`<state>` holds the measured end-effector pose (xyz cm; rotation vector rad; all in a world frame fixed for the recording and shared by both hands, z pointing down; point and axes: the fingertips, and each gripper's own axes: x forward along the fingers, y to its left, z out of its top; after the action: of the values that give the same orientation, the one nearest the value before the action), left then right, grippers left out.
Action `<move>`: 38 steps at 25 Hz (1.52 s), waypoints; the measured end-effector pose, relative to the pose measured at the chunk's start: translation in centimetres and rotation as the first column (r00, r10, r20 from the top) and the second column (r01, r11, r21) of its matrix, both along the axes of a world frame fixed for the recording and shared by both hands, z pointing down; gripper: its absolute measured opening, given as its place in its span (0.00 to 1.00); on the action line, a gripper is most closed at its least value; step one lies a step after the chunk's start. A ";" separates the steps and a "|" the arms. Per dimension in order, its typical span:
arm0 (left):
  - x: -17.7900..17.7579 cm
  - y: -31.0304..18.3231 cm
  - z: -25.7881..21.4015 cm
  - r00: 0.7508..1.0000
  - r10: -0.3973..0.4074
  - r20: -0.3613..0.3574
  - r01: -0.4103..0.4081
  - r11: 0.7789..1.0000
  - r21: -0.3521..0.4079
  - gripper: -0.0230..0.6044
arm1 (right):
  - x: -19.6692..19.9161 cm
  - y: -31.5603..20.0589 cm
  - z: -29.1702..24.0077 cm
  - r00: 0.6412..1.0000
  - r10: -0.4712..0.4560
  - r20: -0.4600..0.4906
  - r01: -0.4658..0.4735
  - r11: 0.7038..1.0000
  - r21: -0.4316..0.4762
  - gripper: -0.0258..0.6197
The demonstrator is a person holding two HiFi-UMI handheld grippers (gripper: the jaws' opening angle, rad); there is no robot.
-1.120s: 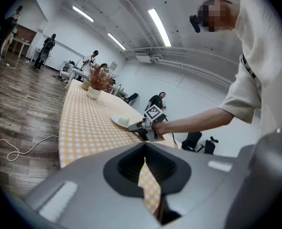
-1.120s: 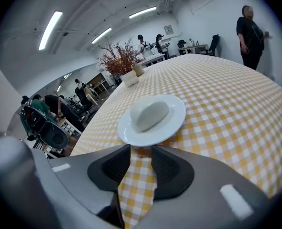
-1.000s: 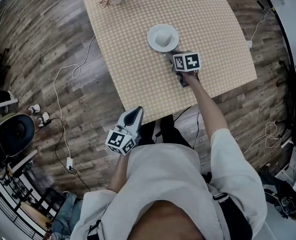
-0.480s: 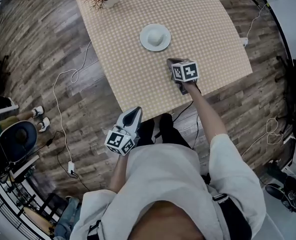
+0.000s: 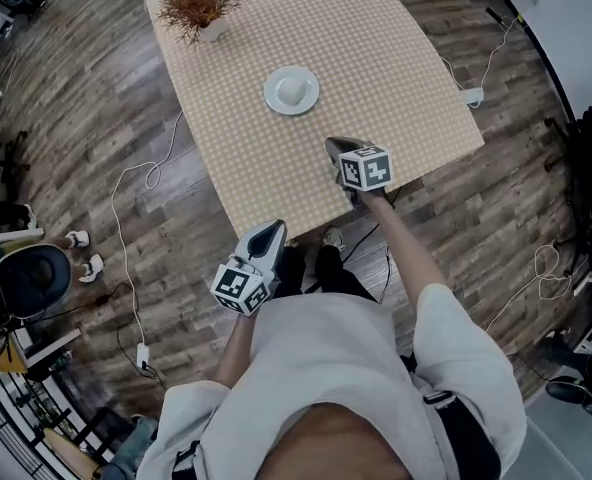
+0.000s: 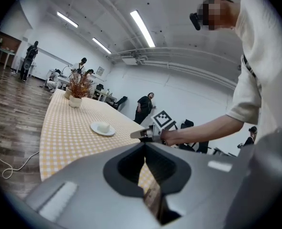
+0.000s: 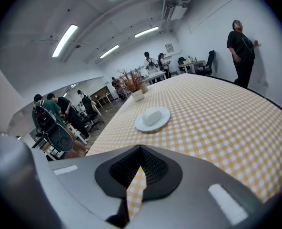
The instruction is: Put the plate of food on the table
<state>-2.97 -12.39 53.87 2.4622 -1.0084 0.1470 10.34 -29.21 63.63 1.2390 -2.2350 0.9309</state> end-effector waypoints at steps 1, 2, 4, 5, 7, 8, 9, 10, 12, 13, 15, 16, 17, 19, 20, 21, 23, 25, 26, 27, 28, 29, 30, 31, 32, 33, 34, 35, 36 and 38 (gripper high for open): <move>0.5 0.2 -0.3 1.000 0.008 0.002 -0.008 1.000 0.010 0.05 | 0.1 0.3 -1.0 1.000 -0.001 0.006 0.001 1.000 0.024 0.04; 1.1 0.4 -0.7 1.000 0.016 0.004 -0.016 1.000 0.021 0.05 | 0.3 0.6 -2.1 1.000 -0.004 0.013 0.003 0.999 0.051 0.04; 2.4 0.3 -1.8 0.999 0.034 0.004 -0.034 0.998 0.052 0.05 | 0.8 1.1 -4.5 1.000 -0.007 0.027 0.004 0.994 0.112 0.04; 3.0 0.2 -2.4 0.999 0.043 0.004 -0.043 0.997 0.070 0.05 | 1.1 1.5 -5.8 0.999 -0.006 0.036 0.001 0.990 0.144 0.04; 4.1 0.2 -3.7 0.998 0.062 0.005 -0.062 0.992 0.106 0.05 | 1.8 2.7 -8.2 0.998 0.001 0.055 -0.012 0.978 0.206 0.04; 4.5 0.2 -4.3 0.997 0.071 0.006 -0.071 0.990 0.123 0.05 | 2.2 3.5 -9.3 0.998 0.006 0.061 -0.020 0.972 0.233 0.04; 5.0 0.2 -4.8 0.997 0.079 0.007 -0.079 0.987 0.138 0.05 | 2.5 4.2 -10.2 0.998 0.010 0.064 -0.027 0.966 0.257 0.04; 5.4 0.2 -5.3 0.996 0.086 0.009 -0.087 0.985 0.151 0.05 | 2.9 5.0 -11.1 0.998 0.015 0.066 -0.033 0.960 0.279 0.04; 6.5 0.2 -5.9 0.995 0.098 0.010 -0.099 0.980 0.173 0.05 | 3.9 6.5 -12.3 0.997 0.025 0.074 -0.047 0.947 0.316 0.04; 7.1 0.3 -6.1 0.994 0.104 0.012 -0.105 0.978 0.179 0.05 | 4.5 7.4 -12.8 0.996 0.032 0.081 -0.058 0.942 0.330 0.04; 8.3 1.0 -6.3 0.993 0.119 0.017 -0.120 0.975 0.189 0.05 | 5.5 9.5 -13.4 0.994 0.048 0.101 -0.081 0.934 0.347 0.04; 8.9 1.5 -6.4 0.992 0.127 0.020 -0.129 0.973 0.192 0.05 | 5.9 10.6 -13.7 0.992 0.055 0.117 -0.093 0.931 0.354 0.04; 9.5 2.0 -6.5 0.991 0.135 0.023 -0.137 0.971 0.194 0.05 | 6.3 11.6 -14.0 0.989 0.059 0.135 -0.105 0.927 0.361 0.04; 10.5 2.8 -6.7 0.989 0.149 0.021 -0.150 0.968 0.200 0.05 | 6.9 13.5 -14.8 0.985 0.065 0.159 -0.122 0.914 0.386 0.04; 10.9 3.1 -6.9 0.988 0.155 0.019 -0.155 0.967 0.202 0.05 | 7.1 14.3 -15.1 0.984 0.067 0.166 -0.130 0.907 0.400 0.04; 11.1 3.4 -7.0 0.987 0.159 0.017 -0.160 0.966 0.205 0.05 | 7.1 15.0 -15.3 0.982 0.070 0.174 -0.137 0.901 0.412 0.04; 10.8 3.7 -7.1 0.987 0.158 0.020 -0.159 0.965 0.209 0.05 | 7.0 16.3 -15.4 0.979 0.078 0.188 -0.153 0.893 0.424 0.04; 9.9 4.0 -7.0 0.988 0.150 0.022 -0.152 0.966 0.208 0.05 | 6.5 17.7 -15.2 0.976 0.085 0.198 -0.164 0.889 0.427 0.04; 9.4 4.2 -7.0 0.988 0.151 0.024 -0.152 0.966 0.210 0.05 | 6.2 18.6 -15.2 0.975 0.087 0.204 -0.169 0.887 0.430 0.04; 8.8 4.6 -7.0 0.988 0.153 0.026 -0.155 0.964 0.214 0.05 | 5.7 19.5 -15.3 0.974 0.090 0.209 -0.174 0.885 0.433 0.04; 8.1 4.9 -7.2 0.988 0.155 0.026 -0.157 0.963 0.220 0.05 | 5.2 20.5 -15.4 0.973 0.094 0.211 -0.179 0.882 0.435 0.04; 7.4 5.3 -7.4 0.988 0.155 0.024 -0.156 0.961 0.226 0.05 | 4.6 21.4 -15.5 0.973 0.100 0.208 -0.184 0.880 0.438 0.04; 6.6 5.6 -7.6 0.988 0.152 0.019 -0.152 0.961 0.233 0.05 | 4.0 22.3 -15.6 0.973 0.108 0.203 -0.190 0.877 0.442 0.04; 5.8 6.0 -7.8 0.989 0.149 0.014 -0.148 0.960 0.239 0.05 | 3.3 23.1 -15.8 0.973 0.117 0.199 -0.196 0.873 0.447 0.04; 4.9 6.5 -8.0 0.989 0.147 0.012 -0.146 0.958 0.246 0.05 | 2.6 23.9 -15.9 0.972 0.126 0.198 -0.204 0.869 0.450 0.04; 3.9 7.1 -8.1 0.989 0.147 0.013 -0.145 0.957 0.251 0.05 | 1.7 24.7 -16.0 0.970 0.134 0.201 -0.213 0.866 0.452 0.04; 2.8 7.8 -8.1 0.989 0.148 0.015 -0.147 0.957 0.252 0.05 | 0.7 25.5 -16.0 0.968 0.144 0.204 -0.224 0.863 0.453 0.04; 1.6 8.5 -7.9 0.989 0.149 0.016 -0.149 0.957 0.249 0.05 | -0.3 26.4 -16.0 0.966 0.155 0.206 -0.235 0.859 0.455 0.04; 0.5 9.3 -7.7 0.988 0.151 0.016 -0.150 0.958 0.244 0.05 | -1.2 27.3 -15.9 0.965 0.167 0.204 -0.245 0.854 0.459 0.04; -1.3 10.8 -7.1 0.988 0.154 0.014 -0.153 0.961 0.230 0.05 | -2.9 29.0 -15.5 0.961 0.189 0.200 -0.263 0.845 0.465 0.04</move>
<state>-4.30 -1.62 46.74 2.7519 -0.8741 0.0785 7.45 -0.19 48.09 1.7382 -2.5819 0.5547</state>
